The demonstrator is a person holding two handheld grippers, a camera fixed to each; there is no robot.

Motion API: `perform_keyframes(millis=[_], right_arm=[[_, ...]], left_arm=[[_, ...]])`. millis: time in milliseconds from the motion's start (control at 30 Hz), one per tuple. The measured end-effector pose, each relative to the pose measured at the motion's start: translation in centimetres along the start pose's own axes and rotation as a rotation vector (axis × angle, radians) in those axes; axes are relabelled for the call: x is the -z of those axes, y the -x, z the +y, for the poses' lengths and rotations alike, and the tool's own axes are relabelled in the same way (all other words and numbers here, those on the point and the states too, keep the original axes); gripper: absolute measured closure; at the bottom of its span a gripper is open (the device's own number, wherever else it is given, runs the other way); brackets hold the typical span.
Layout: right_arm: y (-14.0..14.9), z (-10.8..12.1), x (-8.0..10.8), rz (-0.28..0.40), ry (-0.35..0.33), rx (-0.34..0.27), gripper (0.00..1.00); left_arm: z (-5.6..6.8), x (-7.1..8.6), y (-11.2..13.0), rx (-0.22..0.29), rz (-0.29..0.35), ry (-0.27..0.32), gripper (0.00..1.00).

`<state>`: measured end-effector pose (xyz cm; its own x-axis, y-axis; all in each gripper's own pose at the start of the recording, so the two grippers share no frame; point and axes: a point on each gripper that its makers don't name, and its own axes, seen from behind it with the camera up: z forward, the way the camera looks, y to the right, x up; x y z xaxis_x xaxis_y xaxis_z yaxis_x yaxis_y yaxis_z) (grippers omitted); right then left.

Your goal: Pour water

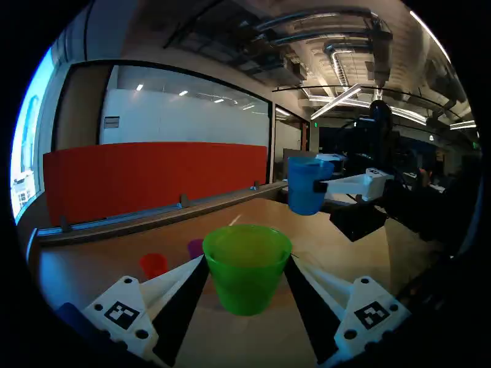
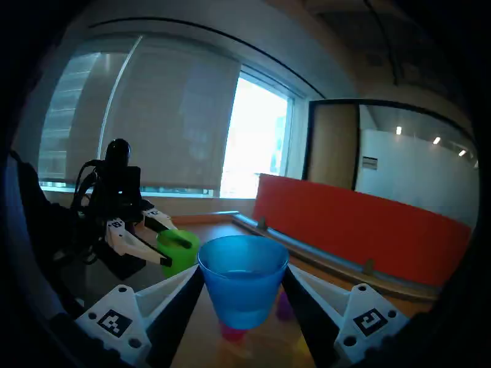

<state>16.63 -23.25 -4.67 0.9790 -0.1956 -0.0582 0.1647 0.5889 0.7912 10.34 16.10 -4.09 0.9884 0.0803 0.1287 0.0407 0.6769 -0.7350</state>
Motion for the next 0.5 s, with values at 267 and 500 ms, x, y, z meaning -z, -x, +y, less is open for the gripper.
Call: perform_keyframes(millis=[267,500], right_arm=[[-2.0,0.6,-1.6,-0.003,-0.024,0.138,0.11],[-3.1,0.6,-3.1,-0.009,-0.046,0.249,0.11]], left_arm=[[0.4,-0.5,0.8,0.001,-0.006,0.025,0.15],[1.0,-0.9,0.7,-0.009,-0.008,0.049,0.15]])
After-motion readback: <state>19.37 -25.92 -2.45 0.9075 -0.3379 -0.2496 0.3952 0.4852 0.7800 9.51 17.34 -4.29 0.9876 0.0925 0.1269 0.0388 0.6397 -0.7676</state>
